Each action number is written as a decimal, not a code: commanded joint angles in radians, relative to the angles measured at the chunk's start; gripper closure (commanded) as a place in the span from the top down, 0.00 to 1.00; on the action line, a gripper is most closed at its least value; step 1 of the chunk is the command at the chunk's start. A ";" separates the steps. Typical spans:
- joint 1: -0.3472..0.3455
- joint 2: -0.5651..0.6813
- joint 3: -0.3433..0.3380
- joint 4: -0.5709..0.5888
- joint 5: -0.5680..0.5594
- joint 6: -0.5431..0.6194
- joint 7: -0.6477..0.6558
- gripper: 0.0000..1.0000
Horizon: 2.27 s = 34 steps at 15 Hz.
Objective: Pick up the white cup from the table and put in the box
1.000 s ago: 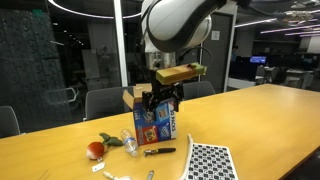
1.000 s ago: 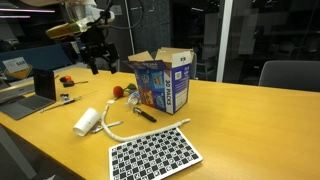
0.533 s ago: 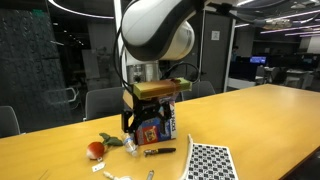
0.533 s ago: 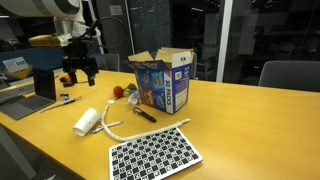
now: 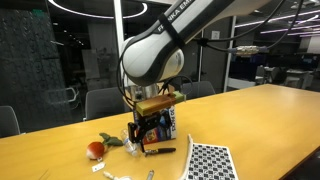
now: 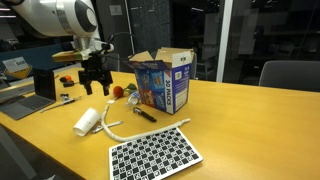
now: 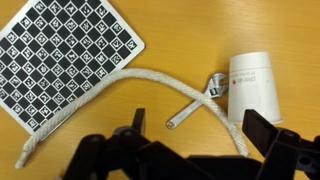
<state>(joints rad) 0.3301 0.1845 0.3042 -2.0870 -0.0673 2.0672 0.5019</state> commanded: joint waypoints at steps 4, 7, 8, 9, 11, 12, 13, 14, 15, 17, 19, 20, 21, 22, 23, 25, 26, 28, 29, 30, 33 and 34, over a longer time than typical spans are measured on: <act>0.062 0.279 -0.086 0.240 -0.128 -0.001 0.081 1.00; 0.099 0.406 -0.120 0.361 -0.116 -0.032 0.083 1.00; 0.108 0.433 -0.129 0.399 -0.103 -0.047 0.081 1.00; 0.114 0.458 -0.136 0.440 -0.089 -0.066 0.082 1.00; 0.105 0.469 -0.137 0.501 -0.034 -0.120 0.078 1.00; 0.103 0.468 -0.138 0.520 -0.011 -0.132 0.087 1.00; 0.100 0.464 -0.136 0.538 0.014 -0.147 0.089 1.00; 0.104 0.453 -0.140 0.549 0.030 -0.163 0.106 1.00; 0.100 0.446 -0.135 0.560 0.056 -0.186 0.107 1.00; 0.092 0.417 -0.118 0.555 0.124 -0.221 0.111 1.00; 0.091 0.402 -0.100 0.548 0.188 -0.242 0.103 1.00; 0.091 0.402 -0.087 0.547 0.222 -0.256 0.091 1.00; 0.091 0.400 -0.076 0.548 0.254 -0.271 0.082 1.00; 0.091 0.401 -0.065 0.549 0.282 -0.286 0.074 1.00; 0.090 0.406 -0.055 0.547 0.309 -0.298 0.066 1.00; 0.091 0.411 -0.045 0.531 0.346 -0.310 0.056 1.00; 0.094 0.412 -0.043 0.519 0.353 -0.309 0.050 1.00; 0.094 0.421 -0.040 0.497 0.375 -0.309 0.028 1.00; 0.098 0.421 -0.043 0.484 0.372 -0.304 0.022 1.00; 0.098 0.423 -0.044 0.476 0.376 -0.299 0.013 1.00; 0.114 0.443 -0.052 0.469 0.356 -0.296 0.014 1.00; 0.116 0.450 -0.052 0.469 0.356 -0.298 0.014 1.00</act>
<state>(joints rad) 0.4297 0.6244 0.2621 -1.6203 0.2808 1.7722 0.5311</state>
